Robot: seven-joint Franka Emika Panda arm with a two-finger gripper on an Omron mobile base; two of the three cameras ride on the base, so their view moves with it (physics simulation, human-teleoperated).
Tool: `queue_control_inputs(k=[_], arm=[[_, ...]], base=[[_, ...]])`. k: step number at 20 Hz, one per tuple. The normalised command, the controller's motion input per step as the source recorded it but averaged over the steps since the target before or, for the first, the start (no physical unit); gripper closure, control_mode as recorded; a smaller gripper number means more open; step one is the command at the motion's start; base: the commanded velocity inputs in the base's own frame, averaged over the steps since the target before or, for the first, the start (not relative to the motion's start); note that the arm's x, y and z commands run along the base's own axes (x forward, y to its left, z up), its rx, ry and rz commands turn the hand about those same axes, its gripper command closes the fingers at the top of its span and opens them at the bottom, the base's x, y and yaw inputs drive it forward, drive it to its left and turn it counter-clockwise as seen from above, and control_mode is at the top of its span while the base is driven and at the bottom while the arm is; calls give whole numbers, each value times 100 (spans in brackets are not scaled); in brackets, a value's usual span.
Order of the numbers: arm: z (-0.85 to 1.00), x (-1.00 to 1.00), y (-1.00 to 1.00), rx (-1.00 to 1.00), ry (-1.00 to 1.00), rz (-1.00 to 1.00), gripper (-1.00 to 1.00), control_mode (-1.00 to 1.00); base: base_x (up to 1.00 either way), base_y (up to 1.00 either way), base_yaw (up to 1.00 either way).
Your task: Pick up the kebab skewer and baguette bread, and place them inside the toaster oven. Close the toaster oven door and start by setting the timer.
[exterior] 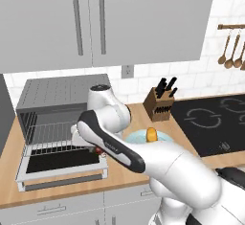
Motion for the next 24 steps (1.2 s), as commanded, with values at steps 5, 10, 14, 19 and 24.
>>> queue_control_inputs(k=[5,10,14,19,24], arm=[[3,50,100,-4,-4,-18,100,-100],[0,36,91,-2,-11,-17,100,-100],[6,50,52,0,0,-10,100,-100],[-13,24,39,0,0,-6,100,-100],[-40,7,5,0,-6,-5,100,-100]], base=[[0,0,0],[0,0,0],[0,0,0],[0,0,0],[0,0,0]])
